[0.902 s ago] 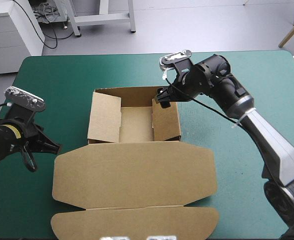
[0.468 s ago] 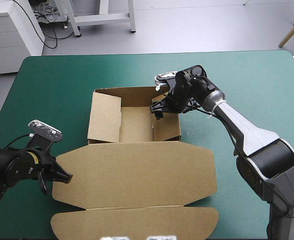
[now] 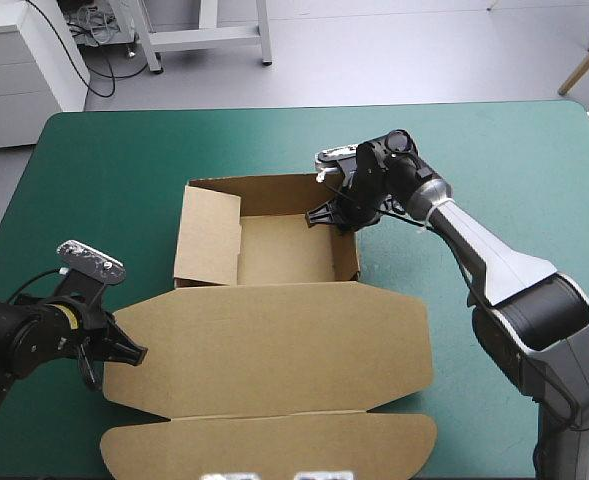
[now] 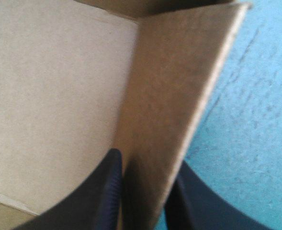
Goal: Fold the box
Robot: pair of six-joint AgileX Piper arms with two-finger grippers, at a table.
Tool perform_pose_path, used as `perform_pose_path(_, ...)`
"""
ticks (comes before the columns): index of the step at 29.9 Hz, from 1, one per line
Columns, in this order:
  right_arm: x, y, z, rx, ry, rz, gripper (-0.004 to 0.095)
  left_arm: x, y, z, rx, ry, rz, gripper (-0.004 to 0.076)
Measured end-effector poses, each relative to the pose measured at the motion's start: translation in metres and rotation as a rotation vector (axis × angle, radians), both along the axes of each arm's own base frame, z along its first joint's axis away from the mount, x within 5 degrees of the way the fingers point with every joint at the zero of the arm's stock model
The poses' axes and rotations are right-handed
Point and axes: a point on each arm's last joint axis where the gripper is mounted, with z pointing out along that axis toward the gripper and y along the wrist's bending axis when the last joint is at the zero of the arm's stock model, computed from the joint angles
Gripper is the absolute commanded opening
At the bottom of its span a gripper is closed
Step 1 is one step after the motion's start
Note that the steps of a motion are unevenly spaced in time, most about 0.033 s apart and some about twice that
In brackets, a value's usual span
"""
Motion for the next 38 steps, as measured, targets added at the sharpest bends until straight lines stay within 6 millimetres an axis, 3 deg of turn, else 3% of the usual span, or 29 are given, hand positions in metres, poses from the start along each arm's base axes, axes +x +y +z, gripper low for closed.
perform_pose_path(8, 0.003, -0.004, 0.002, -0.057, -0.035, 0.010, -0.0019, 0.004, -0.001, 0.002, -0.010, -0.051, -0.007, -0.0010)
perform_pose_path(14, 0.009, -0.035, 0.020, -0.124, -0.099, -0.026, -0.0020, 0.004, -0.001, 0.002, -0.009, -0.054, -0.008, -0.0010)
perform_pose_path(19, 0.018, -0.093, 0.050, -0.149, -0.176, -0.114, -0.0019, 0.004, -0.001, 0.001, -0.008, -0.053, -0.008, -0.0010)
perform_pose_path(24, 0.023, -0.172, 0.069, -0.169, -0.210, -0.272, -0.0020, 0.004, -0.001, 0.001, -0.008, -0.052, -0.009, -0.0010)
perform_pose_path(33, 0.016, -0.305, 0.071, -0.161, -0.215, -0.566, -0.0019, 0.004, -0.001, 0.001, -0.008, -0.052, -0.009, -0.0010)
perform_pose_path(38, 0.004, -0.353, 0.073, -0.167, -0.239, -0.666, -0.0019, 0.004, -0.001, 0.001, -0.008, -0.052, -0.009, -0.0010)
